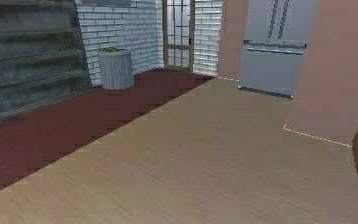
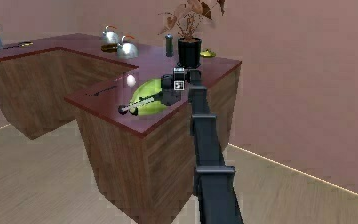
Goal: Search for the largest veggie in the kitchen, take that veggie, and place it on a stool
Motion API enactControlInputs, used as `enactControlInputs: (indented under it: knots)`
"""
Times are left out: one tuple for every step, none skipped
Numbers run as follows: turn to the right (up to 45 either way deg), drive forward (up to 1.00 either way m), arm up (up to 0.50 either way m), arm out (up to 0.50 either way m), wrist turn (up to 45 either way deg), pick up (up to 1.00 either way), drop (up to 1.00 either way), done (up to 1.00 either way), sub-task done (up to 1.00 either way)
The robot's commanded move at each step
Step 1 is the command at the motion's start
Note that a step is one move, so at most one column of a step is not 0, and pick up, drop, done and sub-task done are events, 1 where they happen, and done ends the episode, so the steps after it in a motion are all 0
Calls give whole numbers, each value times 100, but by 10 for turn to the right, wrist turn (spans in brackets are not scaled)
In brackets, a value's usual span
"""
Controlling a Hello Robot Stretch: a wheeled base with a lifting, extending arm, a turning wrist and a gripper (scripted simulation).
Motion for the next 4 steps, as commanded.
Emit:
enactControlInputs:
  knots:
    - [0, 0, 8, 0, 0, 0, 0, 0, 0]
    - [0, 0, 0, 0, -450, 0, 0, 0, 0]
    - [0, 0, 0, 0, -330, 0, 0, 0, 0]
    - [0, 0, 0, -48, 0, 0, 0, 0, 0]
